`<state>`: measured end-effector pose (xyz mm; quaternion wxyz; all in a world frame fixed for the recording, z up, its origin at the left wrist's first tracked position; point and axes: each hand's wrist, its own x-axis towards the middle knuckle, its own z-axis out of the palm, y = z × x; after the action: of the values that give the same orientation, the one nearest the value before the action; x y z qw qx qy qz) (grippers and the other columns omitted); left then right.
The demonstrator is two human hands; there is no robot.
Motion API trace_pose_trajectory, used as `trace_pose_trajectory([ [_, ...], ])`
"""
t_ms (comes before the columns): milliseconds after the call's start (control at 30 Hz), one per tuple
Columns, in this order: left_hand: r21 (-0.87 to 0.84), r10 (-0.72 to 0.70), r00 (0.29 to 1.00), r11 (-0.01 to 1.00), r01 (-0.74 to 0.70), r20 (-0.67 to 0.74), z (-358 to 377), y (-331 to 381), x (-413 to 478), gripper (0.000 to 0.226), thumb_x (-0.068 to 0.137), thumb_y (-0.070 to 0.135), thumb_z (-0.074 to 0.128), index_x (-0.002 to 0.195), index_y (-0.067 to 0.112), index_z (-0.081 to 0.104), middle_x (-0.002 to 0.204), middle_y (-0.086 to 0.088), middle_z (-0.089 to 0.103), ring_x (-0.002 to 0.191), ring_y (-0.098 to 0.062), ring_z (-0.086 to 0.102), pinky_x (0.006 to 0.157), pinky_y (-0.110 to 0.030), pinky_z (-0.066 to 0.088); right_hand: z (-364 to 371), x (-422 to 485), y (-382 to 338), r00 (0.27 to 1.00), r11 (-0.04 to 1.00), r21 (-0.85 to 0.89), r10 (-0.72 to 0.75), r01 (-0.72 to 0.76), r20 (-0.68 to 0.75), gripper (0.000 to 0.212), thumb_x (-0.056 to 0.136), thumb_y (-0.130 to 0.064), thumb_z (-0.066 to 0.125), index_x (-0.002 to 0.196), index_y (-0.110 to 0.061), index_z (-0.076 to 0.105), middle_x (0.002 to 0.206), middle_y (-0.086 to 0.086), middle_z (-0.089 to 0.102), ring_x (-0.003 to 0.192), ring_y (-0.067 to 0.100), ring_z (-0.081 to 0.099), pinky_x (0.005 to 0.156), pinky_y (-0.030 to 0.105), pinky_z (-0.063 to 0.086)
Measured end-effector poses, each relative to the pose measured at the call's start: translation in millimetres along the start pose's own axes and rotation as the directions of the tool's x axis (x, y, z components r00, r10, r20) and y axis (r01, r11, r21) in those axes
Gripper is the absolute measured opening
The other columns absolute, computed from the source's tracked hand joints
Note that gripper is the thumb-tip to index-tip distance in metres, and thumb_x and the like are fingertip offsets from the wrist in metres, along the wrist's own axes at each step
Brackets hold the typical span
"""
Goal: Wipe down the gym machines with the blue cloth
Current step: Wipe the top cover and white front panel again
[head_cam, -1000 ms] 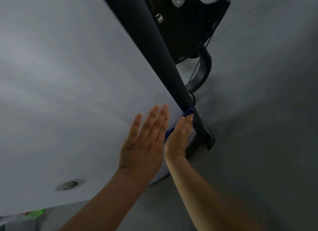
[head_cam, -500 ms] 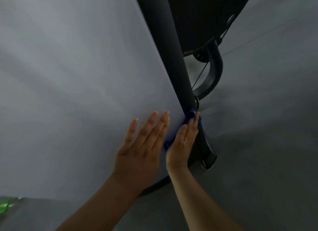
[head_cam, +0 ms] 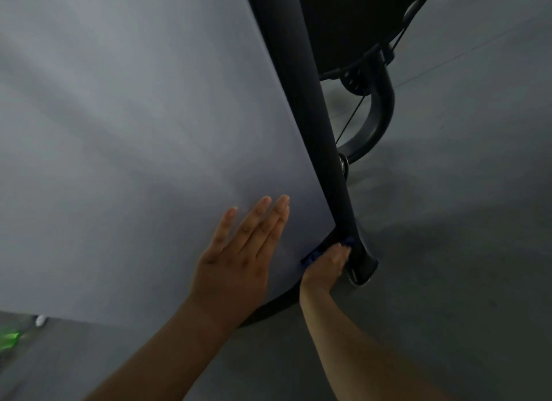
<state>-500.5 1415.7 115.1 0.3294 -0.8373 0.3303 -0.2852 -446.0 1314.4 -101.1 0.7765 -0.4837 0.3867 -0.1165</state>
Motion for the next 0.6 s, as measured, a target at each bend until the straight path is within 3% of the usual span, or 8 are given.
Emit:
trace_pose_trajectory([
  [67,0.000,0.002,1.000,1.000,-0.002,-0.010,3,-1,-1,0.090,0.098,0.025,0.065,0.174,0.012,0.019,0.184,-0.004,0.012,0.169,-0.020,0.016,0.137,-0.050,0.002,-2,-1,0,0.988,0.988,0.052,0.146,-0.144,-0.045,0.056,0.121,-0.032,0.022,0.173,-0.014,0.011,0.182,0.000,0.006,0.167,0.017,0.009,0.134,0.031,0.007],
  [133,0.012,-0.006,1.000,1.000,0.006,-0.026,5,-2,-3,0.088,0.100,0.028,0.064,0.175,0.013,0.019,0.184,-0.002,0.011,0.169,-0.019,0.015,0.137,-0.048,0.000,7,-16,-17,0.995,0.993,0.082,0.090,-0.086,-0.052,0.059,0.121,-0.038,0.023,0.174,-0.017,0.009,0.182,-0.005,0.004,0.166,0.011,0.009,0.129,0.020,0.006],
  [233,0.039,-0.013,0.998,0.999,0.015,-0.060,2,-6,0,0.081,0.106,0.034,0.059,0.175,0.013,0.020,0.184,-0.002,0.012,0.168,-0.017,0.017,0.137,-0.044,0.003,28,-50,-62,0.985,0.977,0.131,-0.169,0.170,-0.023,0.063,0.116,-0.057,0.030,0.173,-0.041,0.008,0.177,-0.022,0.012,0.164,0.005,0.017,0.134,0.033,0.016],
  [300,0.069,-0.013,0.997,0.997,0.018,-0.076,-3,-14,4,0.077,0.110,0.036,0.053,0.175,0.013,0.019,0.184,-0.003,0.012,0.167,-0.017,0.019,0.136,-0.045,0.004,36,-69,-86,0.941,0.938,0.094,-0.337,0.334,0.026,0.059,0.118,-0.051,0.026,0.173,-0.042,0.008,0.177,-0.026,0.009,0.165,0.001,0.003,0.134,0.030,0.003],
  [367,0.081,-0.015,0.995,0.996,0.023,-0.100,-8,-23,9,0.078,0.109,0.036,0.056,0.175,0.014,0.020,0.183,-0.002,0.013,0.167,-0.017,0.020,0.136,-0.046,0.005,38,-72,-90,0.890,0.891,0.006,-0.455,0.455,0.043,0.058,0.118,-0.047,0.022,0.174,-0.037,0.008,0.180,-0.020,0.007,0.166,0.002,-0.002,0.136,0.038,-0.004],
  [433,0.066,-0.032,0.991,0.997,0.041,-0.130,-13,-29,13,0.079,0.108,0.034,0.061,0.174,0.014,0.023,0.183,-0.002,0.017,0.167,-0.017,0.022,0.136,-0.047,0.008,31,-62,-79,0.930,0.930,-0.008,-0.367,0.367,0.003,0.060,0.115,-0.059,0.021,0.171,-0.046,0.008,0.180,-0.017,0.009,0.167,0.009,0.003,0.137,0.050,0.001],
  [533,0.051,-0.061,0.987,0.996,0.069,-0.148,-18,-34,17,0.079,0.108,0.032,0.060,0.174,0.014,0.021,0.183,-0.002,0.015,0.167,-0.017,0.020,0.135,-0.051,0.014,29,-60,-86,0.989,0.989,-0.044,-0.145,0.143,-0.028,0.066,0.108,-0.067,0.015,0.170,-0.046,0.006,0.182,-0.009,0.009,0.169,0.022,-0.002,0.135,0.050,-0.010],
  [600,0.077,-0.042,0.990,0.996,0.052,-0.132,-19,-36,18,0.075,0.111,0.032,0.051,0.175,0.013,0.018,0.184,-0.004,0.011,0.168,-0.020,0.017,0.135,-0.053,0.012,37,-78,-113,0.926,0.923,-0.078,-0.374,0.378,0.059,0.067,0.111,-0.063,0.013,0.173,-0.038,0.005,0.182,-0.011,0.003,0.169,0.022,-0.006,0.135,0.048,-0.010],
])
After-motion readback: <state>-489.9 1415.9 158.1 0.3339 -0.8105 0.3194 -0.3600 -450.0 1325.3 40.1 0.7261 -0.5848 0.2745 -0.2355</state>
